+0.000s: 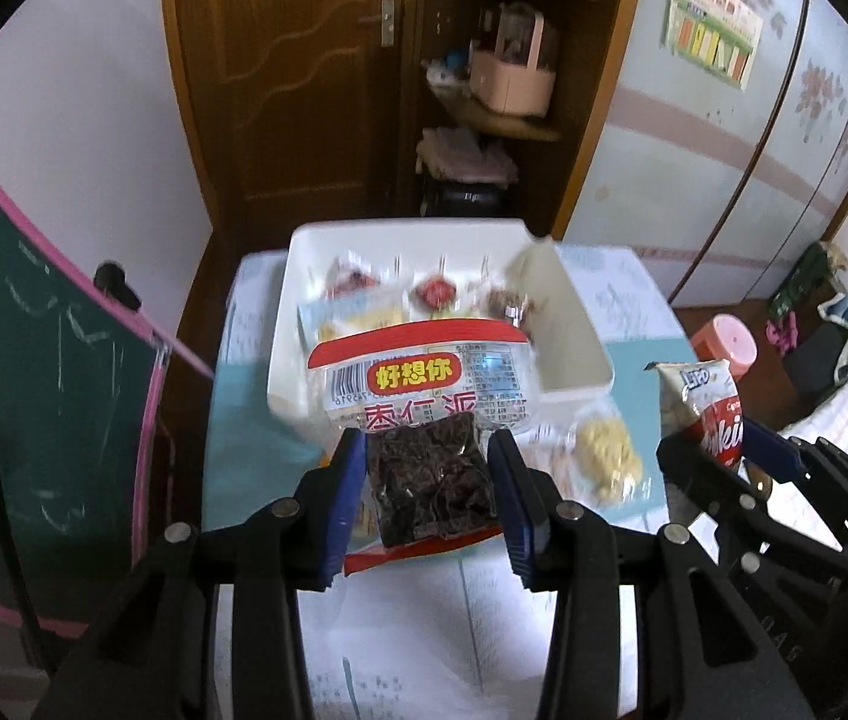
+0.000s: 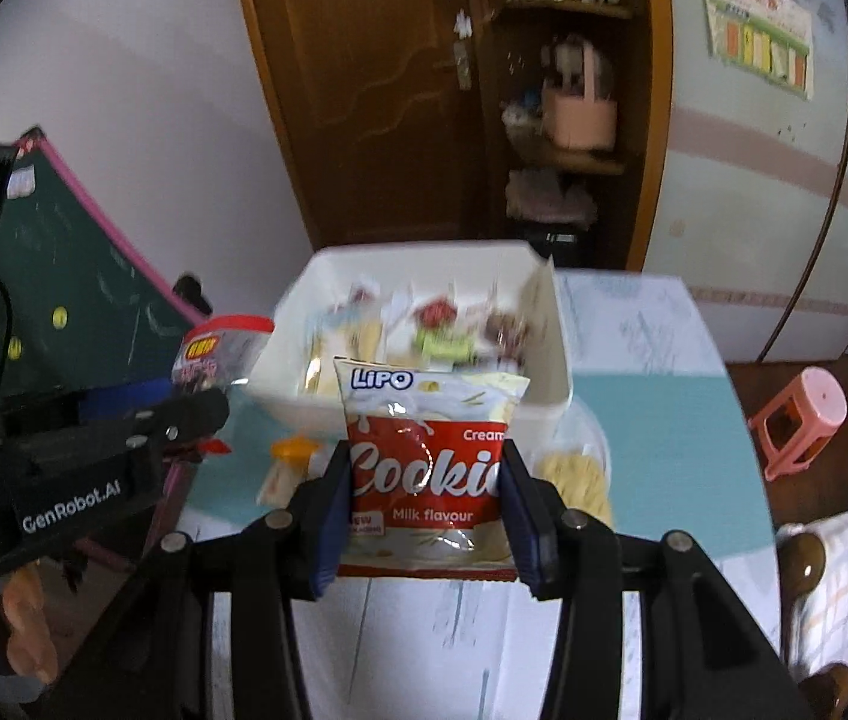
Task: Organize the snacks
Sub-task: 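Carry both snacks into the white tray and open both tools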
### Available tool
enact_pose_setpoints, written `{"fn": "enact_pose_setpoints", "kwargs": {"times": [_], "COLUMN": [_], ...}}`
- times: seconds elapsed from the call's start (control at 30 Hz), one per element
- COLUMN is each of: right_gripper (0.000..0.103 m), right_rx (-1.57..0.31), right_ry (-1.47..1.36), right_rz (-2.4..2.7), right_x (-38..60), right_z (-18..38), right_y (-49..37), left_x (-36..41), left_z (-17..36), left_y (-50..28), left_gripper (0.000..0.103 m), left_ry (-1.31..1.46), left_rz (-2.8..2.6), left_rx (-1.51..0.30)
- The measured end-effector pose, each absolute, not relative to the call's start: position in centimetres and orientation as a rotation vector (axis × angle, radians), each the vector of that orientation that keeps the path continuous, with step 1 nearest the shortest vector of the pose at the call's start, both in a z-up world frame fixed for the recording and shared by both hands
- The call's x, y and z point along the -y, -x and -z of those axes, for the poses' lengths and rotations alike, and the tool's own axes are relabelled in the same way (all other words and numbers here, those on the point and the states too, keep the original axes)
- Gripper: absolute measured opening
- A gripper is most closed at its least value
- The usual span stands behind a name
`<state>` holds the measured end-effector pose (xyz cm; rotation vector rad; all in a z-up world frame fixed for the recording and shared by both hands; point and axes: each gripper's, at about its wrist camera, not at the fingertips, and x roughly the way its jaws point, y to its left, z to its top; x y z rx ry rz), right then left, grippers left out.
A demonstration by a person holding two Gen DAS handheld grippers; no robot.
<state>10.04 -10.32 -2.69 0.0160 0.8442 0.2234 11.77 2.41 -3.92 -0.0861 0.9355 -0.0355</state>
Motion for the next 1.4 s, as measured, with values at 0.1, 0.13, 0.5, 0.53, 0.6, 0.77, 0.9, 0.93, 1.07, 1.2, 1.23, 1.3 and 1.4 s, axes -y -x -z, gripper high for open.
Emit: {"fn": "enact_pose_setpoints", "kwargs": {"times": [0.1,0.13,0.5,0.53,0.6,0.77,0.9,0.93,1.07,1.2,1.23,1.3,1.4], "right_gripper": [0.046,0.046,0.046,0.046,0.046,0.046,0.046,0.046,0.046,0.046,0.046,0.046,0.046], "right_rx": [-0.812,-0.802,-0.747,-0.744,-0.737,-0.742,-0.771,-0.779,-0.815,-0.848,-0.854,-0.866,-0.883], "right_ry": [-0.024,-0.026,-0.074,-0.08,-0.086,-0.095,-0.109,-0.112,-0.113,-0.106,-0.105,-0.104,-0.109], "right_rz": [-0.211,-0.205,-0.15,-0.148,-0.15,-0.147,-0.141,-0.138,-0.128,-0.125,-0.124,-0.121,-0.114], "right_x": [10.7,10.8,12.5,12.5,12.3,11.5,11.2,11.1,10.7,10.3,10.2,10.1,10.0], "right_z": [1.3,0.8,-1.8,-1.9,-2.1,-1.9,-0.9,-0.6,0.9,2.2,2.5,3.0,3.8], "right_y": [-11.9,-12.5,-18.9,-19.5,-20.3,-22.5,-24.2,-24.6,-26.0,-27.2,-27.6,-28.0,-28.5], "left_x": [-2.6,-2.6,-3.8,-3.8,-4.1,-4.2,-4.2,-4.2,-4.1,-4.3,-4.4,-4.5,-4.6], "left_z": [2.5,2.2,0.3,0.4,0.6,1.1,2.0,2.3,3.7,4.9,5.1,5.7,6.5], "left_y": [-13.7,-14.2,-21.0,-21.6,-22.8,-25.1,-26.8,-27.3,-28.4,-29.7,-29.9,-30.4,-31.0], "left_gripper": [0.041,0.041,0.041,0.041,0.041,0.041,0.041,0.041,0.041,0.041,0.041,0.041,0.041], "left_ry": [0.079,0.08,0.099,0.102,0.112,0.122,0.114,0.113,0.113,0.11,0.109,0.106,0.104], "left_rz": [0.031,0.029,0.014,0.012,0.014,0.016,0.016,0.015,0.016,0.019,0.019,0.02,0.018], "left_rx": [-0.9,-0.892,-0.82,-0.821,-0.821,-0.819,-0.834,-0.84,-0.864,-0.889,-0.894,-0.907,-0.923]}}
